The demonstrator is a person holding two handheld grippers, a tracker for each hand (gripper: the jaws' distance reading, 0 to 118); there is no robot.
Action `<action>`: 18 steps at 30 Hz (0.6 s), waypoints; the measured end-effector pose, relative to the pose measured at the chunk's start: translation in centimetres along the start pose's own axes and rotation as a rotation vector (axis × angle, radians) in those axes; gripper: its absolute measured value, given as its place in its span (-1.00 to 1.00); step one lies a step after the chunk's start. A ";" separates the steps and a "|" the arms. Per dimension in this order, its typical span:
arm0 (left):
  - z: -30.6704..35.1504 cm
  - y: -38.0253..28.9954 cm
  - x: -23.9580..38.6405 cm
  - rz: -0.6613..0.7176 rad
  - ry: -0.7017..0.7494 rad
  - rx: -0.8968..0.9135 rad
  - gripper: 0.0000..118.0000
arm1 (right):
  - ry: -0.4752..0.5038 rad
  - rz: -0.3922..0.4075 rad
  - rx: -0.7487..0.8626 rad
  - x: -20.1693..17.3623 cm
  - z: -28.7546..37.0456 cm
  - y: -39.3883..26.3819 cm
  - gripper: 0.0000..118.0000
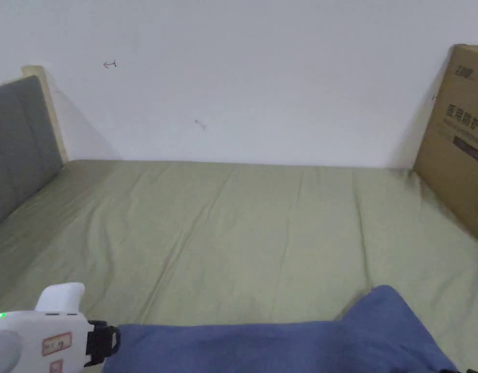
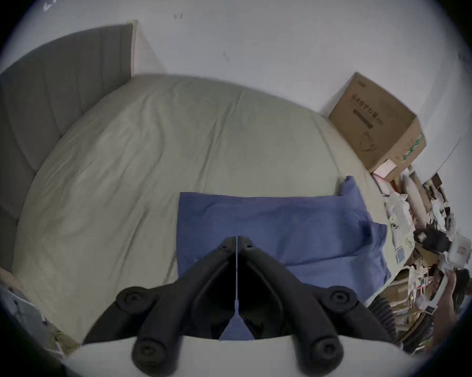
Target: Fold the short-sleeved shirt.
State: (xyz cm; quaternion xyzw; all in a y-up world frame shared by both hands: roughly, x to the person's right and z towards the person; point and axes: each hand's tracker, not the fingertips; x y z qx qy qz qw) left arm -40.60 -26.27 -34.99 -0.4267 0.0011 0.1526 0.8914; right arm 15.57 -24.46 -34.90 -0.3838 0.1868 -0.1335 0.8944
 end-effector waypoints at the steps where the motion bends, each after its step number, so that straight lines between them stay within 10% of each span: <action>1: -1.7 1.2 -1.0 0.003 -0.009 -0.024 -0.99 | -0.008 0.006 -0.012 -0.6 -0.3 0.3 -0.93; 3: -5.1 3.2 -2.8 0.009 0.004 -0.039 -0.75 | -0.026 0.019 -0.046 -0.7 -1.6 0.2 -0.93; 6: -9.7 4.8 -5.0 0.008 0.063 -0.097 0.85 | -0.036 0.023 -0.103 -0.9 -3.2 0.0 -0.93; 7: -10.8 5.1 -5.5 0.013 0.069 -0.091 0.97 | -0.034 0.021 -0.116 -0.9 -3.6 -0.1 -0.93; 18: -18.7 2.0 -5.1 -0.203 0.234 -0.202 0.86 | -0.052 0.014 -0.214 0.2 -6.2 -0.7 -0.93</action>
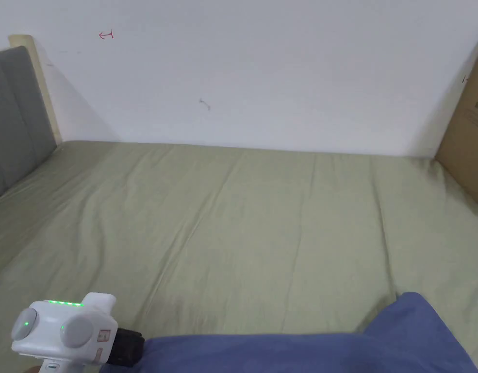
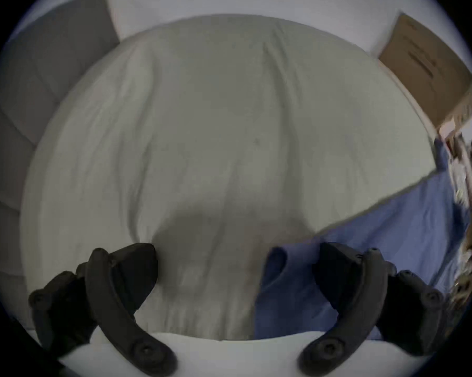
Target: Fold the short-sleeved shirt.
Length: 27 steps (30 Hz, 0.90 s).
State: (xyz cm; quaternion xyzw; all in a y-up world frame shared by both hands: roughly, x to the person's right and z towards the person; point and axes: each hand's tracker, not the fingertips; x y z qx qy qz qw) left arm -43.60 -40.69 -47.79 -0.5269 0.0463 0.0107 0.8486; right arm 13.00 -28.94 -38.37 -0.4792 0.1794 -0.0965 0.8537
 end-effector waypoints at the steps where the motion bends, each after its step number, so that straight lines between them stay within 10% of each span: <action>1: 0.6 -0.2 0.4 0.000 0.003 0.021 0.71 | -0.002 -0.004 0.000 0.2 -0.1 0.0 -0.93; 5: 3.6 -1.5 0.8 0.019 -0.050 0.095 -0.87 | 0.017 -0.049 0.033 1.4 -0.2 0.5 -0.93; 20: 16.1 -2.5 1.5 0.110 -0.238 0.292 -0.92 | -0.149 -0.046 0.041 10.8 -11.0 17.0 -0.88; 21: 16.4 -2.5 1.7 0.110 -0.237 0.294 -0.92 | -0.173 -0.034 0.006 11.3 -12.1 17.6 -0.69; 24: 17.1 -2.7 2.0 0.118 -0.238 0.309 -0.92 | -0.241 -0.050 -0.071 12.6 -15.2 18.5 0.84; 27: 17.4 -2.9 2.2 0.116 -0.235 0.326 -0.92 | -0.255 -0.071 -0.078 13.4 -16.9 18.2 0.93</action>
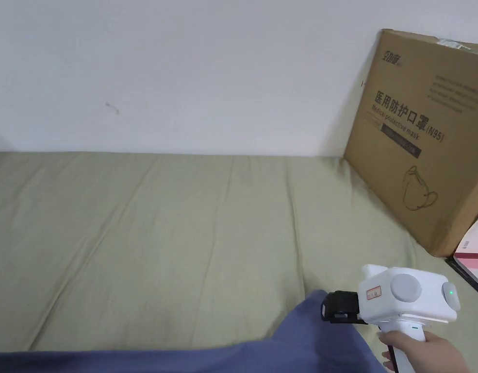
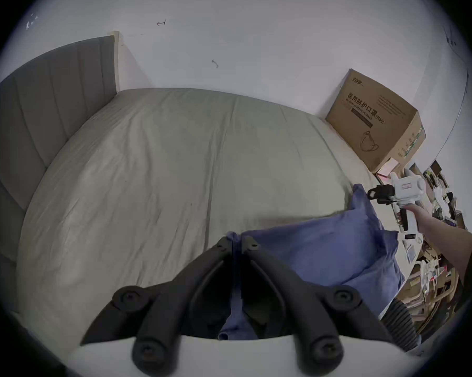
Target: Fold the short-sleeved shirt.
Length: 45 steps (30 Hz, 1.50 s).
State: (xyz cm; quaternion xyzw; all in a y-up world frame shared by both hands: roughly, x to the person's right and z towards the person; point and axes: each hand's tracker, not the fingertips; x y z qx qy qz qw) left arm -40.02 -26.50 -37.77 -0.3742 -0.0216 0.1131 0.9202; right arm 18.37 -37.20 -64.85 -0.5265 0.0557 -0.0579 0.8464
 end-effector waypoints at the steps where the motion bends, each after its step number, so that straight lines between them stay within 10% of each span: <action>1: -0.1 0.0 0.0 -0.005 0.006 -0.002 -0.92 | -0.013 -0.002 -0.019 0.1 -0.7 0.0 0.93; 7: -1.3 -0.3 -0.7 0.025 0.011 -0.044 -0.92 | -0.058 0.097 -0.089 -1.1 -2.4 -0.6 0.58; 11: -2.3 -0.5 -1.2 0.022 0.021 -0.064 -0.92 | -0.008 0.133 -0.046 -1.7 -0.7 -0.8 -0.90; 12: -2.5 -0.6 -1.3 0.027 0.021 -0.068 -0.92 | 0.059 0.127 -0.048 -1.8 0.3 -1.0 -0.95; 29: 1.0 2.5 -1.4 0.073 0.015 0.135 -0.92 | 0.126 0.066 0.339 -1.0 16.1 -3.3 -0.95; 45: 6.5 -9.3 -3.3 0.034 -0.089 -0.077 -0.91 | 0.140 0.038 0.164 3.4 22.6 -24.9 -0.95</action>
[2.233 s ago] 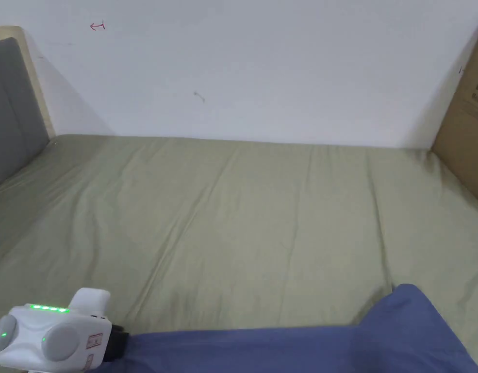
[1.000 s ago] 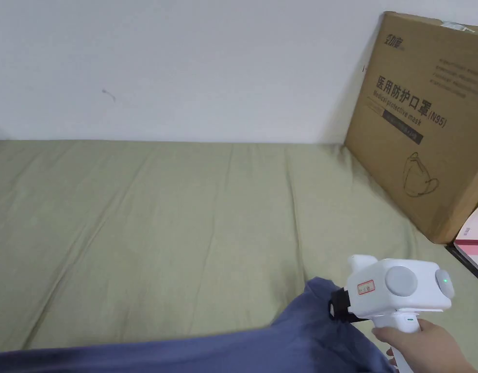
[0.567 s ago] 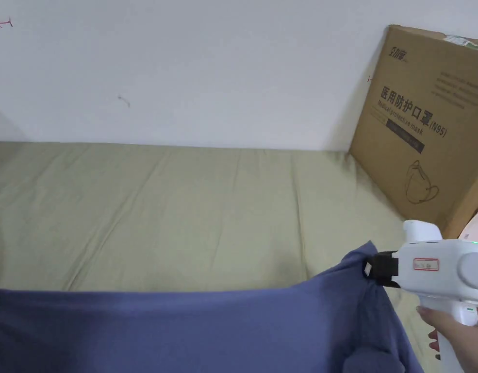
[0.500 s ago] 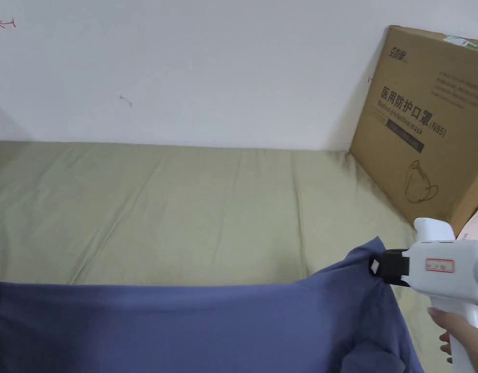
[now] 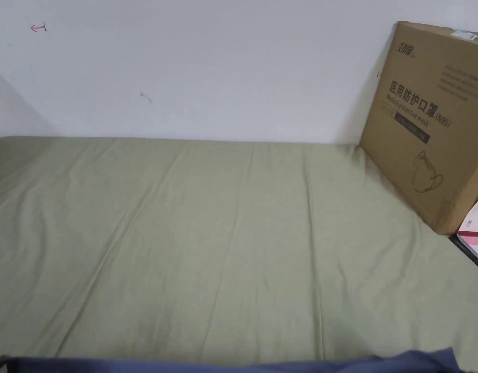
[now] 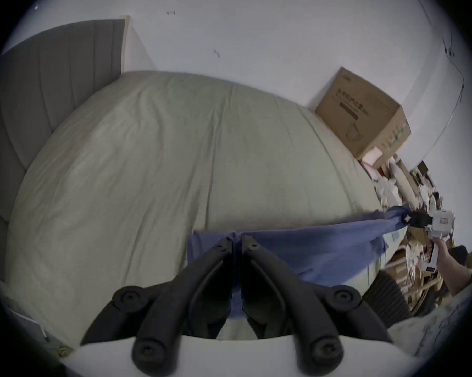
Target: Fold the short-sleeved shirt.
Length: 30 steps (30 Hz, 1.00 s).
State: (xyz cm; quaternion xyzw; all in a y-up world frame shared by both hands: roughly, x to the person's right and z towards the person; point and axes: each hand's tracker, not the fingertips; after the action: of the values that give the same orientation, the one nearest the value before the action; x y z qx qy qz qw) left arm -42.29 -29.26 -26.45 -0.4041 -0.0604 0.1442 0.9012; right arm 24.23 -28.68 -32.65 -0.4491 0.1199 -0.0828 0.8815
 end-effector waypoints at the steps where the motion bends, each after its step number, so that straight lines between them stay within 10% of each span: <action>1: 0.0 -1.0 -0.1 -0.008 0.010 -0.010 -0.91 | -0.002 -0.012 -0.031 0.2 -0.3 -1.2 -0.95; 7: -0.8 -5.2 -1.6 0.047 0.010 -0.080 -0.87 | -0.038 -0.010 -0.103 1.4 -2.9 -5.6 -0.95; 10: -0.8 -5.8 -1.3 0.026 0.073 -0.089 -0.30 | -0.071 0.017 -0.108 0.7 -2.9 -5.7 -0.73; 12: -0.4 -5.8 -1.0 0.021 0.081 -0.079 0.65 | -0.071 0.018 -0.074 0.6 -2.3 -5.3 0.23; 14: 0.5 -5.4 -0.4 0.028 0.055 -0.051 1.00 | -0.062 0.013 -0.035 0.2 -1.5 -4.7 0.98; 25: 6.6 0.4 10.5 0.008 -0.013 0.421 0.94 | 0.059 0.047 0.360 -8.3 5.5 0.4 0.99; 27: 7.2 0.7 12.5 -0.018 0.025 0.466 0.52 | 0.053 0.108 0.400 -10.3 5.8 0.6 0.83; 28: 7.0 0.7 13.2 -0.044 0.028 0.481 0.09 | 0.050 0.127 0.416 -11.1 5.9 0.6 0.43; 30: 6.6 0.7 14.3 -0.079 0.050 0.500 -0.10 | 0.049 0.128 0.457 -12.5 6.2 0.5 0.19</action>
State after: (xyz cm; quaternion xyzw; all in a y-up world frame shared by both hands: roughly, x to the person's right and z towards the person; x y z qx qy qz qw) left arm -30.34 -19.73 -22.67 -0.1692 -0.0162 0.1090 0.9794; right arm 14.02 -20.41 -27.84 -0.2270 0.1475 -0.0628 0.9606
